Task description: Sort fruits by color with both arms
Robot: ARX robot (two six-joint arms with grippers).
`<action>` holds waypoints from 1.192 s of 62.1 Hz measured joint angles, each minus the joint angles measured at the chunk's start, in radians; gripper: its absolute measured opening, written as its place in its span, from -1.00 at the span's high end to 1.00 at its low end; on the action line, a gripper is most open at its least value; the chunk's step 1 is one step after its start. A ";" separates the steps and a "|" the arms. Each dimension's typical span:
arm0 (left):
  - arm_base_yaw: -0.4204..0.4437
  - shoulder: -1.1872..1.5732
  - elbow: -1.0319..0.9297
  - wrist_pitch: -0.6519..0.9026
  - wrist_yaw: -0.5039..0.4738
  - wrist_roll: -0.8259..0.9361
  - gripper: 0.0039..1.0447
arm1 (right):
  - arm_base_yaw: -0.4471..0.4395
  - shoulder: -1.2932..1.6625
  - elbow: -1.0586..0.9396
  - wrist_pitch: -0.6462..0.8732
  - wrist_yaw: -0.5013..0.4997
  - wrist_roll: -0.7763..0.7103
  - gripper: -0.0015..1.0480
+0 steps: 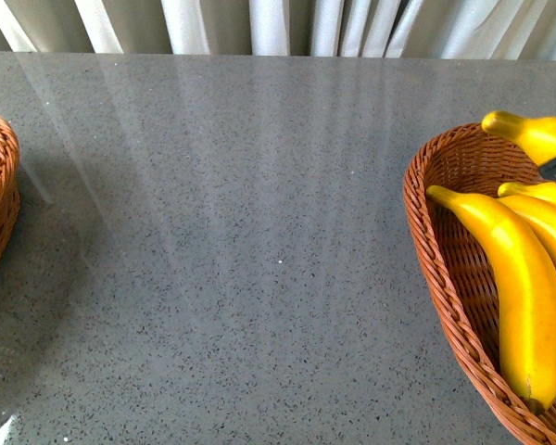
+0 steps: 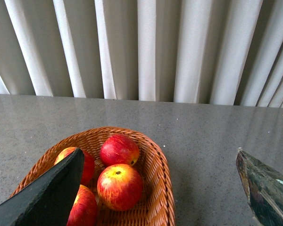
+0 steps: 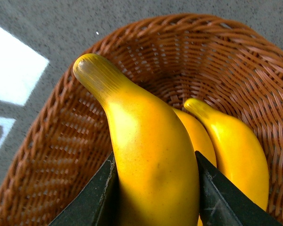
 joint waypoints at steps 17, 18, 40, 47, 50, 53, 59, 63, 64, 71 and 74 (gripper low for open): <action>0.000 0.000 0.000 0.000 0.000 0.000 -0.83 | -0.012 0.100 -0.034 0.070 0.037 -0.089 0.31; 0.000 0.000 0.000 0.000 0.000 0.000 -0.83 | -0.010 0.104 -0.034 0.073 0.037 -0.089 0.31; 0.000 0.000 0.000 0.000 0.000 0.000 -0.83 | -0.017 0.055 -0.040 0.109 0.031 -0.058 -0.72; 0.000 0.000 0.000 0.000 0.000 0.000 -0.83 | -0.037 -0.025 -0.066 0.143 0.018 -0.034 -0.82; 0.000 0.000 0.000 0.000 0.000 0.000 -0.83 | -0.046 -0.080 -0.088 0.167 0.005 -0.013 -0.82; 0.000 0.000 0.000 0.000 0.000 0.000 -0.83 | -0.053 -0.129 -0.108 0.194 -0.027 0.010 -0.82; 0.000 0.000 0.000 0.000 0.000 0.000 -0.83 | -0.058 -0.224 -0.130 0.231 -0.074 0.077 -0.82; 0.000 0.000 0.000 0.000 0.000 0.000 -0.83 | -0.060 -0.231 -0.131 0.232 -0.075 0.091 -0.82; 0.000 0.000 0.000 0.000 0.000 0.000 -0.83 | -0.060 -0.230 -0.132 0.232 -0.075 0.093 -0.82; 0.000 0.000 0.000 0.000 0.000 0.000 -0.83 | -0.012 -0.214 -0.257 0.577 0.155 0.210 -0.61; 0.000 0.000 0.000 0.000 0.000 0.000 -0.83 | 0.005 -0.216 -0.357 0.806 0.261 0.277 -0.44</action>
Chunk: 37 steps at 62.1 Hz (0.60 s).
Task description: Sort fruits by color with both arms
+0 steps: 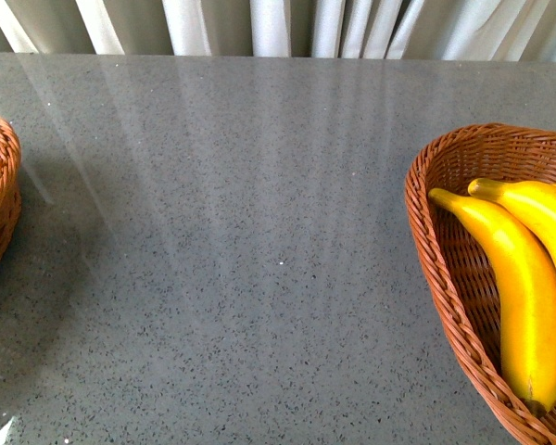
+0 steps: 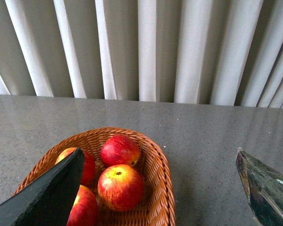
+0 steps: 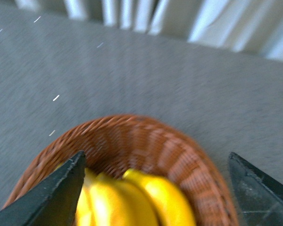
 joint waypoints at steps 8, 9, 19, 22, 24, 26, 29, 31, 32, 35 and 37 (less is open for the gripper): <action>0.000 0.000 0.000 0.000 0.000 0.000 -0.83 | 0.005 -0.085 -0.148 0.303 0.061 0.080 0.02; 0.000 0.000 0.000 0.000 0.000 0.000 -0.83 | 0.005 -0.102 -0.158 0.309 0.061 0.085 0.09; 0.000 0.000 0.000 0.000 0.000 0.000 -0.83 | 0.006 -0.195 -0.253 0.299 0.061 0.104 0.66; 0.000 0.000 0.000 0.000 0.000 0.000 -0.83 | 0.006 -0.225 -0.276 0.290 0.061 0.105 0.83; 0.000 0.000 0.000 0.000 0.000 0.000 -0.83 | 0.007 -0.246 -0.289 0.283 0.061 0.105 0.93; 0.000 0.000 0.000 0.000 0.000 0.000 -0.83 | 0.006 -0.267 -0.300 0.276 0.061 0.104 0.96; 0.000 0.000 0.000 0.000 0.000 0.000 -0.83 | 0.006 -0.300 -0.318 0.262 0.061 0.108 0.97; 0.000 0.000 0.000 0.000 0.000 0.000 -0.83 | 0.007 -0.326 -0.331 0.249 0.061 0.108 0.97; 0.000 0.000 0.000 0.000 0.000 0.000 -0.83 | 0.007 -0.332 -0.334 0.246 0.061 0.108 0.97; 0.000 0.000 0.000 0.000 0.000 0.000 -0.83 | 0.007 -0.364 -0.350 0.229 0.061 0.108 0.97; 0.000 0.000 0.000 0.000 0.000 0.000 -0.83 | 0.007 -0.384 -0.359 0.217 0.061 0.108 0.97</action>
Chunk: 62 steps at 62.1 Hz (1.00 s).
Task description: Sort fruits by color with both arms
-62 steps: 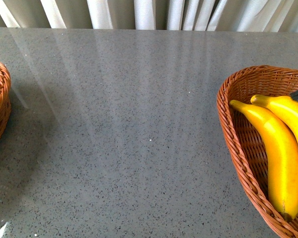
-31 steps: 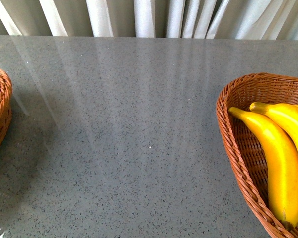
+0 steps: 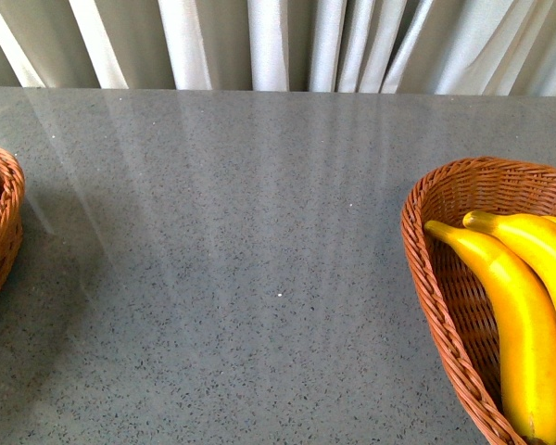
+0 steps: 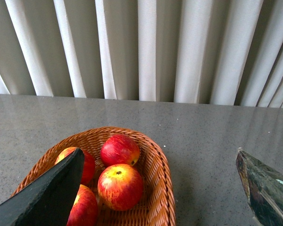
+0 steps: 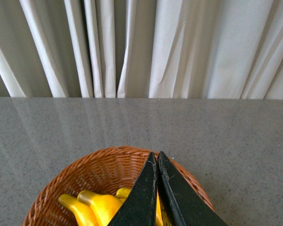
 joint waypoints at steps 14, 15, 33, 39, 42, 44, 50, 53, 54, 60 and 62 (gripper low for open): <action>0.000 0.000 0.000 0.000 0.000 0.000 -0.83 | 0.000 -0.150 -0.091 -0.064 0.000 0.000 0.97; 0.000 0.000 0.000 0.000 0.000 0.000 -0.83 | 0.000 -0.164 -0.091 -0.076 0.000 0.000 0.97; 0.000 0.000 0.000 0.000 0.000 0.000 -0.83 | 0.000 -0.412 -0.093 -0.296 0.000 0.000 0.97; 0.000 0.000 0.000 0.000 0.000 0.000 -0.83 | 0.000 -0.470 -0.093 -0.351 0.000 0.000 0.97; 0.000 0.000 0.000 0.000 0.000 0.000 -0.83 | 0.000 -0.492 -0.093 -0.372 0.000 0.000 0.97; 0.000 0.000 0.000 0.000 0.000 0.000 -0.83 | 0.000 -0.514 -0.093 -0.391 0.000 0.000 0.97; 0.000 0.000 0.000 0.000 0.000 0.000 -0.83 | 0.000 -0.556 -0.093 -0.433 0.000 0.000 0.97; 0.000 0.000 0.000 0.000 0.000 0.000 -0.83 | 0.000 -0.579 -0.093 -0.455 0.000 0.000 0.97; 0.000 0.000 0.000 0.000 0.000 0.000 -0.83 | 0.000 -0.584 -0.093 -0.459 0.000 0.000 0.97; 0.000 0.000 0.000 0.000 0.000 0.000 -0.83 | 0.000 -0.624 -0.093 -0.499 0.000 0.000 0.97; 0.000 0.000 0.000 0.000 0.000 0.000 -0.83 | 0.000 -0.637 -0.093 -0.511 0.000 0.000 0.97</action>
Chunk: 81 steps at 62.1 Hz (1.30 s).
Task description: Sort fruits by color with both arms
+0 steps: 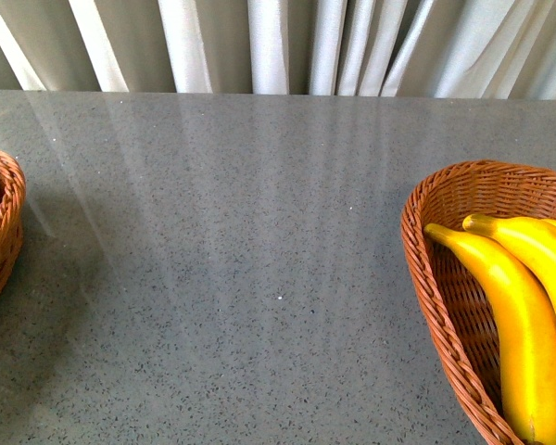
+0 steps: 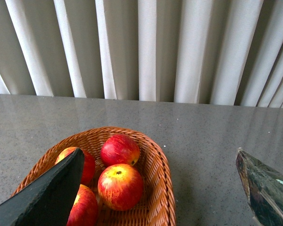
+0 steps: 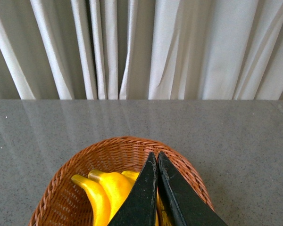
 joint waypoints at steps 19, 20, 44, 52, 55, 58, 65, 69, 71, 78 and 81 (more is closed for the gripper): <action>0.000 0.000 0.000 0.000 0.000 0.000 -0.83 | 0.000 -0.090 0.000 -0.090 0.000 0.000 0.97; 0.000 0.000 0.000 0.000 0.000 0.000 -0.83 | 0.000 -0.095 0.000 -0.095 0.000 0.000 0.97; 0.000 0.000 0.000 0.000 0.000 0.000 -0.83 | 0.002 -0.301 0.000 -0.307 0.001 0.000 0.97; 0.000 0.000 0.000 0.000 0.000 0.000 -0.83 | 0.002 -0.303 0.000 -0.308 0.000 0.000 0.97; 0.000 0.000 0.000 0.000 0.000 0.000 -0.83 | 0.002 -0.303 0.000 -0.308 0.000 0.000 0.97; 0.000 0.000 0.000 0.000 0.000 0.000 -0.83 | 0.002 -0.303 0.000 -0.308 0.000 0.000 0.97; 0.000 0.000 0.000 0.000 0.000 0.000 -0.83 | 0.002 -0.304 0.000 -0.309 0.000 0.000 0.67; 0.000 0.000 0.000 0.000 0.000 0.000 -0.83 | 0.002 -0.304 0.000 -0.309 0.000 0.000 0.41; 0.000 0.000 0.000 0.000 0.000 0.000 -0.83 | 0.002 -0.304 0.000 -0.309 0.000 0.000 0.30; 0.000 0.000 0.000 0.000 0.000 0.000 -0.83 | 0.002 -0.304 0.000 -0.309 0.000 0.000 -0.06; 0.000 0.000 0.000 0.000 0.000 0.000 -0.83 | 0.002 -0.304 0.000 -0.309 0.000 0.000 -0.23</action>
